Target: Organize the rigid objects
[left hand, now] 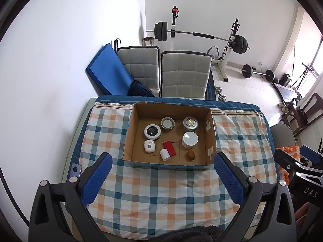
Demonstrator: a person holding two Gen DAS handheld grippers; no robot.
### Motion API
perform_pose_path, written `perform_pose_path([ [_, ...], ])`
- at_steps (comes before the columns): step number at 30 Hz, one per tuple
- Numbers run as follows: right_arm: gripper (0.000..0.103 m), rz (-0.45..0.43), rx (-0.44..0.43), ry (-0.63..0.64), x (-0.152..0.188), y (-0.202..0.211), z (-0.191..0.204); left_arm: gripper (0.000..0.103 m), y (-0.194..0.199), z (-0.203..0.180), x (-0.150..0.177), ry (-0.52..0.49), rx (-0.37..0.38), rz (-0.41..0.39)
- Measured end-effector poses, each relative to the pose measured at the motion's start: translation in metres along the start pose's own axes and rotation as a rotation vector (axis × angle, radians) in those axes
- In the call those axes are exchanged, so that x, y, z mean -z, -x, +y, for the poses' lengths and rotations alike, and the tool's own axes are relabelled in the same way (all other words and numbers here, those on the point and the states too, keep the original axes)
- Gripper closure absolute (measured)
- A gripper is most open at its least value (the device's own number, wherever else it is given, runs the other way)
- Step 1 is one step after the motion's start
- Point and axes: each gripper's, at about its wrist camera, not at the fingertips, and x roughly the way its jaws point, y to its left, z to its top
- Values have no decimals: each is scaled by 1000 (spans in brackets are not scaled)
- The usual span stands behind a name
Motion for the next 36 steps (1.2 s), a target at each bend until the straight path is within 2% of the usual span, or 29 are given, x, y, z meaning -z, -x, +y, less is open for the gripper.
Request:
perform_pose_path([
  [36, 0, -26, 3, -28, 1, 13, -3, 0, 5, -3, -7, -15, 9, -26],
])
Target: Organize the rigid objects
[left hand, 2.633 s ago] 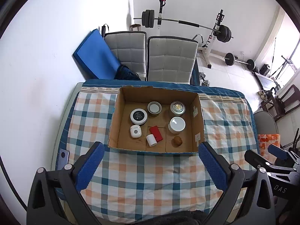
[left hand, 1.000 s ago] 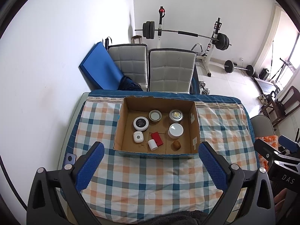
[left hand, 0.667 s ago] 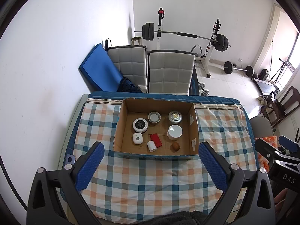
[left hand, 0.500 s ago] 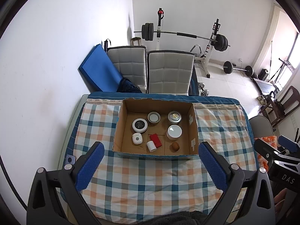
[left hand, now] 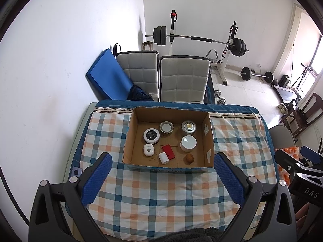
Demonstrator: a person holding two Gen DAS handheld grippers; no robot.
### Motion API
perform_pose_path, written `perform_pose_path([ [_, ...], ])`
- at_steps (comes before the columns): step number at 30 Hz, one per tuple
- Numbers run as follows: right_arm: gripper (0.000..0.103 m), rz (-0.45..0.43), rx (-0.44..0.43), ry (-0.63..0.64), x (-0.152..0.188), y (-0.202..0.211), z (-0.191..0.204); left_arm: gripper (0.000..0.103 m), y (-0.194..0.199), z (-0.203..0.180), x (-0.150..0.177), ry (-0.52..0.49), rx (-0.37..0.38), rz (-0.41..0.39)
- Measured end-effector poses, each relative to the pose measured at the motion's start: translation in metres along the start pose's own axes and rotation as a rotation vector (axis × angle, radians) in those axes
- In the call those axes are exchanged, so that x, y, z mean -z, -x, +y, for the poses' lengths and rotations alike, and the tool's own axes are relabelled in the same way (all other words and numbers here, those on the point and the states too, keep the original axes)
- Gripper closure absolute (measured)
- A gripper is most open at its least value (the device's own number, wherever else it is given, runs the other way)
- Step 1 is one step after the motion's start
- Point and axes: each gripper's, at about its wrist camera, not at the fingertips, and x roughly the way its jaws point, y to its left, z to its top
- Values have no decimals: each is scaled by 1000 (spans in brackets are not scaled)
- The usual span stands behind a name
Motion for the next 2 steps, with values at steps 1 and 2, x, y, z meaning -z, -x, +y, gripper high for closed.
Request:
perform_pose_path([
  [1, 0, 0, -1, 0, 0, 0, 0, 0, 0, 0, -1, -1, 0, -2],
  [2, 0, -2, 1, 0, 0, 1, 0, 0, 1, 1, -2, -1, 1, -3],
])
